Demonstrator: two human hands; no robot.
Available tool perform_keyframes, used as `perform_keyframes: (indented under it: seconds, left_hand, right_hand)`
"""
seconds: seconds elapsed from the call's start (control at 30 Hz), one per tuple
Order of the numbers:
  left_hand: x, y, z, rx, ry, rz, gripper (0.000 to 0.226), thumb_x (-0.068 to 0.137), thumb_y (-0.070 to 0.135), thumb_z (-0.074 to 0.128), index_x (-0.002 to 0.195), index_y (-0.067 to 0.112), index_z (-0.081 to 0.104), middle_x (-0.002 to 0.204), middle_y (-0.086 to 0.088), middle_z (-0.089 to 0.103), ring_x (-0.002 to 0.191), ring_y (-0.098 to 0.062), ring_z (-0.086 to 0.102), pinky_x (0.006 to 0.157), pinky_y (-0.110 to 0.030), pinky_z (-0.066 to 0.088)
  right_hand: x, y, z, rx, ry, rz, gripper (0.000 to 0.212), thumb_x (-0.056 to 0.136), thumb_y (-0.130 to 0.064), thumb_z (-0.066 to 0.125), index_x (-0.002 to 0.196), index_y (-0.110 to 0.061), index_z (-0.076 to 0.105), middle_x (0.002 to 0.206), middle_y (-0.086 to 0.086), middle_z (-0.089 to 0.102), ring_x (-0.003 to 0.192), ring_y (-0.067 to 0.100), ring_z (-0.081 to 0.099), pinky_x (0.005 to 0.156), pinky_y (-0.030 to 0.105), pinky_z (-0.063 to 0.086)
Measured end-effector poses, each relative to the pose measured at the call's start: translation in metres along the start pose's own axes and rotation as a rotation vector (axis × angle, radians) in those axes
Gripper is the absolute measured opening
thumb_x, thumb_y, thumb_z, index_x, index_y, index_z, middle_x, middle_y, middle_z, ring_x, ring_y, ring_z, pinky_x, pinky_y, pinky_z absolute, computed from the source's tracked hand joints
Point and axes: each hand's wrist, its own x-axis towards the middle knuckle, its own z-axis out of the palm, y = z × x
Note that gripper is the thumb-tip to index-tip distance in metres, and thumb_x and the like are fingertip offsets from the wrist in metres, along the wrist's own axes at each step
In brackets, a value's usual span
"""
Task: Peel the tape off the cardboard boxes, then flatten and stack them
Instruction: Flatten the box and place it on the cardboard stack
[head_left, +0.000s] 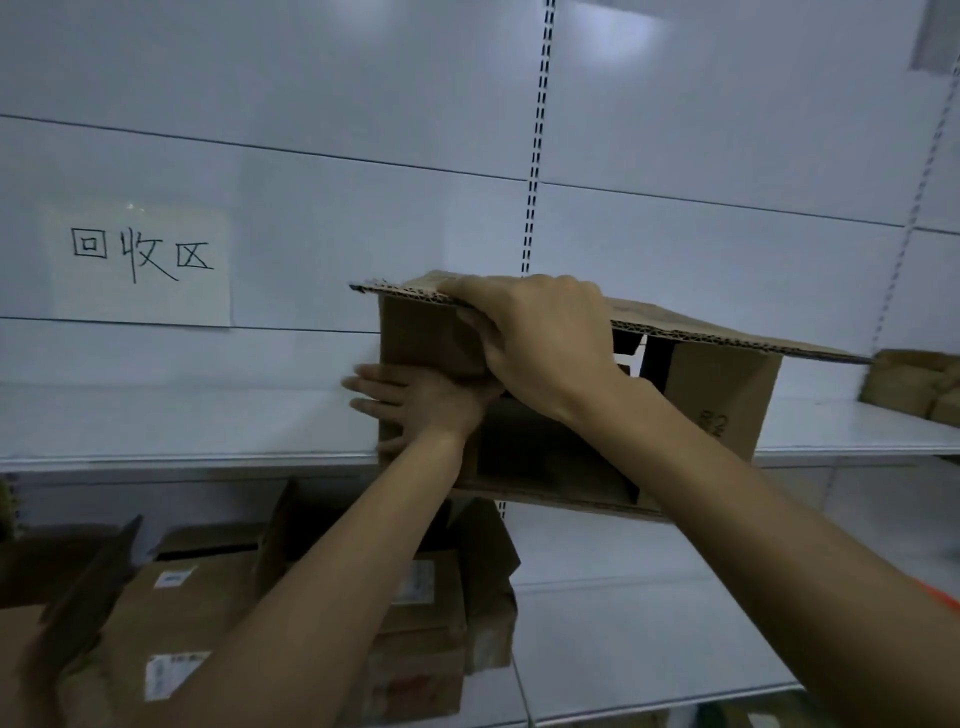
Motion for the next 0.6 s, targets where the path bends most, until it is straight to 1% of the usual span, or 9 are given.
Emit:
perform_keyframes:
  seconds: [0.07,0.1,0.13,0.2,0.3,0.37,0.43,0.5,0.6]
  left_hand:
    - [0.001,-0.002,0.002,-0.030,0.197,0.058,0.121,0.076,0.045,0.069,0.145,0.000,-0.020,0.155,-0.015,-0.022,0.145,-0.031,-0.014,0.111,-0.061,0.004]
    - [0.004,-0.006,0.001,-0.009,0.254,0.097,0.125,0.073,0.047,0.072,0.145,0.001,-0.020,0.156,-0.014,-0.021,0.145,-0.031,-0.012,0.110,-0.065,0.007]
    - [0.007,-0.012,-0.001,0.041,0.266,0.151,0.131,0.069,0.051,0.075,0.145,0.002,-0.021,0.156,-0.013,-0.020,0.145,-0.031,-0.011,0.109,-0.067,0.009]
    - [0.011,-0.023,-0.008,0.139,0.219,0.294,0.136,0.065,0.053,0.078,0.146,0.003,-0.019,0.157,-0.012,-0.016,0.145,-0.032,-0.007,0.108,-0.067,0.010]
    - [0.006,-0.019,-0.020,0.196,0.201,0.475,0.129,0.064,0.047,0.077,0.149,0.009,-0.012,0.158,-0.009,-0.001,0.144,-0.032,0.005,0.110,-0.064,0.009]
    - [-0.002,-0.003,-0.028,0.207,0.196,0.560,0.123,0.065,0.047,0.076,0.150,0.015,-0.007,0.157,-0.006,0.006,0.143,-0.032,0.011,0.112,-0.062,0.011]
    - [-0.009,0.013,-0.036,0.198,0.135,0.662,0.116,0.067,0.048,0.074,0.150,0.020,-0.003,0.156,-0.004,0.012,0.141,-0.031,0.017,0.111,-0.062,0.018]
    - [-0.015,0.026,-0.044,0.198,0.089,0.762,0.113,0.064,0.053,0.066,0.150,0.021,0.002,0.154,-0.004,0.017,0.138,-0.031,0.023,0.109,-0.061,0.024]
    - [-0.021,0.031,-0.050,0.242,0.078,0.863,0.110,0.060,0.055,0.056,0.150,0.020,0.004,0.153,-0.006,0.019,0.138,-0.029,0.024,0.110,-0.059,0.024]
  right_hand:
    - [0.009,-0.010,-0.002,-0.059,0.025,-0.020,0.025,0.074,-0.014,0.070,0.096,-0.026,0.073,0.070,-0.005,0.070,0.054,0.028,0.063,0.049,0.023,0.025]
    - [0.013,-0.010,-0.006,-0.068,0.039,-0.032,0.024,0.075,-0.013,0.069,0.096,-0.024,0.072,0.071,-0.004,0.070,0.055,0.029,0.063,0.049,0.024,0.026]
    - [0.015,-0.008,-0.010,-0.068,0.053,-0.043,0.022,0.077,-0.013,0.068,0.097,-0.023,0.071,0.073,-0.004,0.071,0.057,0.030,0.063,0.049,0.025,0.027]
    - [0.018,0.003,-0.020,-0.045,0.085,-0.038,0.021,0.082,-0.016,0.063,0.101,-0.022,0.070,0.076,-0.002,0.072,0.061,0.031,0.064,0.049,0.027,0.031]
    - [0.017,0.020,-0.038,0.012,0.177,-0.027,0.023,0.082,-0.018,0.061,0.102,-0.020,0.071,0.075,0.000,0.072,0.063,0.033,0.065,0.051,0.031,0.045]
    - [0.018,0.034,-0.048,0.037,0.220,0.000,0.023,0.084,-0.020,0.060,0.105,-0.020,0.070,0.077,0.002,0.072,0.066,0.034,0.066,0.055,0.038,0.051]
    - [0.019,0.051,-0.057,0.045,0.272,0.031,0.024,0.086,-0.021,0.059,0.108,-0.019,0.070,0.080,0.003,0.073,0.067,0.032,0.067,0.058,0.041,0.053]
    - [0.017,0.067,-0.064,0.051,0.311,0.048,0.025,0.088,-0.022,0.059,0.111,-0.017,0.070,0.083,0.001,0.074,0.068,0.029,0.067,0.060,0.041,0.053]
    - [0.007,0.088,-0.070,0.068,0.355,0.046,0.024,0.090,-0.021,0.059,0.110,-0.015,0.070,0.084,0.000,0.073,0.066,0.023,0.066,0.058,0.038,0.051]
